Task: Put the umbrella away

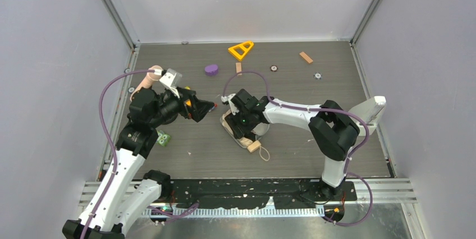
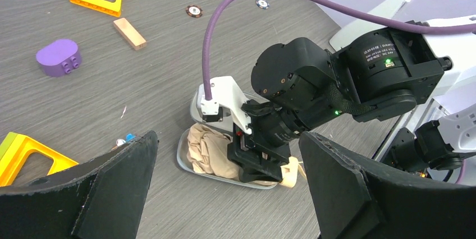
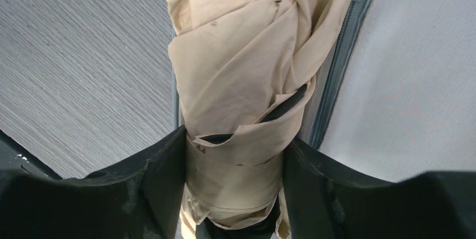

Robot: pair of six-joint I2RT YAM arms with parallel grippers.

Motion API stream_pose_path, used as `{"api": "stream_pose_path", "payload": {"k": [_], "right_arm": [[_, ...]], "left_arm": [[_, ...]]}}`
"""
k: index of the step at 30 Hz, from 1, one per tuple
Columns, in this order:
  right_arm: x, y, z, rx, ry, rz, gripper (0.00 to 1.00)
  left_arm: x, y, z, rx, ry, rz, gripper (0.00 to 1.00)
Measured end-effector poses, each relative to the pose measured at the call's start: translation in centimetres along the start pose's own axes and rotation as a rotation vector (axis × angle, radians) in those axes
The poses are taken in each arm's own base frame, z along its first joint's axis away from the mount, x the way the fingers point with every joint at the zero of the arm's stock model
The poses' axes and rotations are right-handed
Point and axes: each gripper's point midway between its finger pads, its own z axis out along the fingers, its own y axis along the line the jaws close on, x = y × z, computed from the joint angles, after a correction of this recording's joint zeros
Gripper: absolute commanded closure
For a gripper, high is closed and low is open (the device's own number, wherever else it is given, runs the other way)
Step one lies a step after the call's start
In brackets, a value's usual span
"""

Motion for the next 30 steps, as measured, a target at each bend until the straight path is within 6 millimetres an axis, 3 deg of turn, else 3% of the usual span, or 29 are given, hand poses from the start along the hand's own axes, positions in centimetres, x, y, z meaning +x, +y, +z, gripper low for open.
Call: {"api": "stream_pose_path", "payload": {"k": [4,8,10,15,18,22,27,30], "right_arm": [[0.1,0.0,-0.3,0.003,0.013,-0.005,0.13],[-0.6,0.1,-2.1,0.008,0.022,-0.024,0.04],[-2.1,0.4,-3.8,0.006,-0.01,-0.037,0.0],[-6.4,0.7,-9.0,0.004,-0.161,-0.058,0.03],[-8.0,-0.7,-12.1,0.014,-0.25,-0.031,0.03],[-8.6,-7.4,-14.0,0.097,-0.338,0.116,0.01],[-6.3,-16.9,-14.5,0.238,-0.376,0.349,0.0],[-5.4,-19.4,-14.1,0.312,-0.361,0.395,0.0]], "left_arm": [[0.0,0.0,0.0,0.0,0.0,-0.001,0.0],[0.1,0.1,0.1,-0.001,0.003,-0.002,0.0],[0.1,0.1,0.1,-0.001,0.006,-0.004,0.0],[0.4,0.3,0.3,-0.004,0.015,-0.009,0.0],[0.9,0.6,0.6,-0.008,0.031,-0.021,0.03],[2.5,1.4,1.5,-0.024,0.078,-0.067,0.12],[5.3,2.8,2.6,-0.062,0.161,-0.146,0.17],[7.0,3.3,2.9,-0.092,0.195,-0.188,0.17]]}}
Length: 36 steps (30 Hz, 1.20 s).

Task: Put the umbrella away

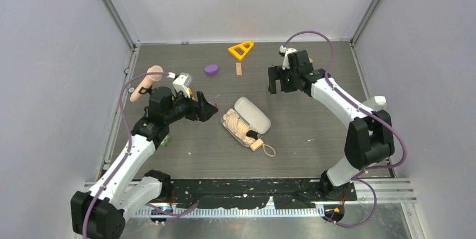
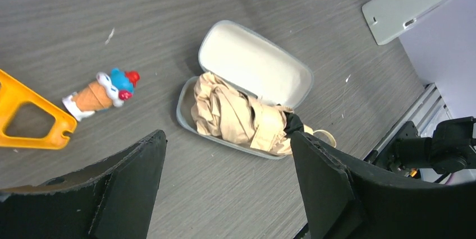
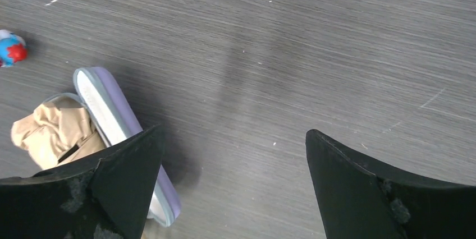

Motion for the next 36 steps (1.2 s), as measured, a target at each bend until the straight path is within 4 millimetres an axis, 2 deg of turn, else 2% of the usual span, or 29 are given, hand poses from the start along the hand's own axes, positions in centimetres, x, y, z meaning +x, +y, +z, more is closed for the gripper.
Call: {"api": "stream_pose_path", "payload": {"k": [7,10,12,15,18,21,26,31,36], "right_arm": [[2.8,-0.2,4.1,0.021,0.084,-0.025,0.03],[4.7,-0.2,5.3,0.011,0.13,-0.026,0.03],[5.5,0.1,5.8,-0.014,0.15,-0.023,0.03],[6.1,0.7,6.4,-0.054,0.161,-0.019,0.03],[6.9,1.9,6.9,-0.115,0.178,-0.023,0.05],[8.3,3.2,7.1,-0.175,0.208,-0.037,0.06],[10.5,6.5,6.8,-0.309,0.241,-0.054,0.08],[11.4,9.3,5.7,-0.41,0.229,-0.034,0.08],[11.7,11.0,4.3,-0.451,0.206,-0.012,0.07]], "left_arm": [[4.4,1.1,2.6,-0.025,0.096,-0.099,0.15],[6.9,1.2,4.2,-0.025,0.174,-0.145,0.14],[7.8,1.1,5.1,-0.018,0.199,-0.161,0.14],[8.6,1.1,6.3,-0.011,0.217,-0.186,0.17],[9.4,1.5,7.5,-0.013,0.23,-0.208,0.27],[10.2,2.1,8.2,-0.022,0.245,-0.229,0.35],[11.8,3.0,9.0,-0.038,0.277,-0.246,0.54],[13.0,3.6,9.6,-0.05,0.304,-0.256,0.55],[13.1,3.7,9.7,-0.046,0.297,-0.249,0.57]]}}
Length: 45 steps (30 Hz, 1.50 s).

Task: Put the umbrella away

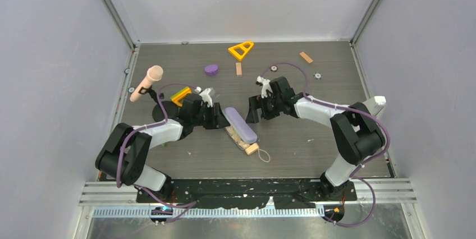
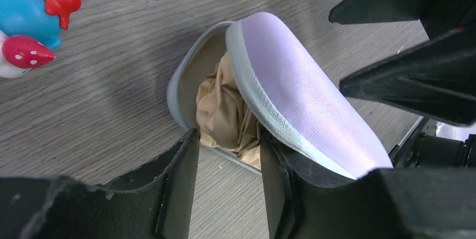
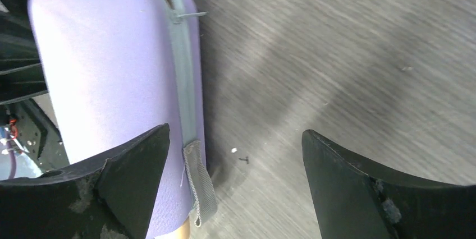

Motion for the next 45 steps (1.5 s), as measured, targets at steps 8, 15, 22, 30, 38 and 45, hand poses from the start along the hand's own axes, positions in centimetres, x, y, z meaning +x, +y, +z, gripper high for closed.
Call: {"api": "stream_pose_path", "payload": {"k": [8,15,22,30,38,45], "right_arm": [[1.5,2.8,-0.6,-0.049,-0.018,0.023,0.05],[2.9,3.7,-1.6,-0.057,-0.042,0.069,0.05],[3.1,4.1,-1.6,-0.052,-0.048,0.083,0.05],[3.3,5.0,-1.3,-0.065,-0.047,0.06,0.07],[3.9,6.1,-0.9,-0.062,-0.04,0.023,0.07],[4.1,6.1,-0.7,-0.042,-0.041,0.013,0.07]], "left_arm": [[0.5,0.4,0.1,0.004,-0.012,0.003,0.53],[0.8,0.5,-1.1,-0.01,-0.046,0.011,0.4],[1.0,0.1,-3.3,-0.006,-0.094,0.016,0.36],[-0.7,-2.4,-5.8,0.068,-0.202,-0.045,0.21],[-1.1,-3.0,-4.5,0.113,-0.196,-0.144,0.25],[0.8,-2.9,-1.6,0.132,-0.113,-0.23,0.58]]}}
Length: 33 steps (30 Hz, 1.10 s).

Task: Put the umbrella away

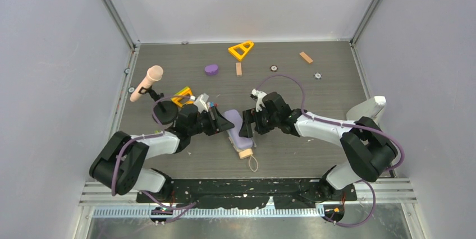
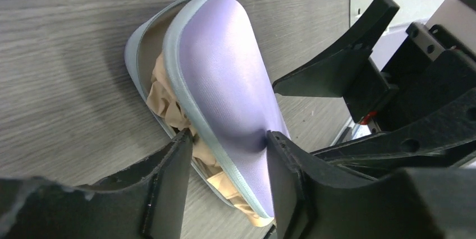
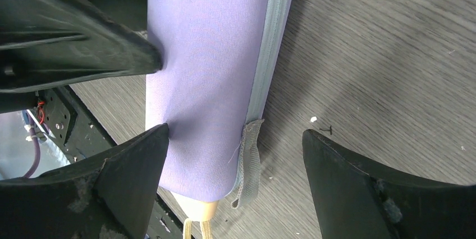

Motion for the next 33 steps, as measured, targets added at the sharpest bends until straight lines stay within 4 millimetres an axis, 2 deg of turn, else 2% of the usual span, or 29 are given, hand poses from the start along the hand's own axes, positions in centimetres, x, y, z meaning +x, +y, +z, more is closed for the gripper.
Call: {"api": "stream_pose_path", "payload": {"k": [4,7,11,23,33], "right_arm": [[0.1,-0.3,0.0,0.016,0.001,-0.001,0.07],[0.1,-0.3,0.0,0.021,0.002,0.002,0.04],[0.2,-0.1,0.1,0.008,-0.007,0.024,0.02],[1.3,0.7,1.5,-0.087,-0.062,0.196,0.07],[1.2,1.8,2.8,-0.183,-0.072,0.266,0.16]], "left_arm": [[0.6,-0.3,0.8,0.026,0.014,-0.017,0.83],[0.5,-0.7,1.2,0.049,0.011,-0.023,0.92],[0.6,-1.1,1.4,0.082,0.007,-0.02,1.0],[1.1,-0.4,0.9,0.097,-0.024,0.009,1.0],[1.3,0.4,0.3,0.099,-0.045,0.033,1.0]]}}
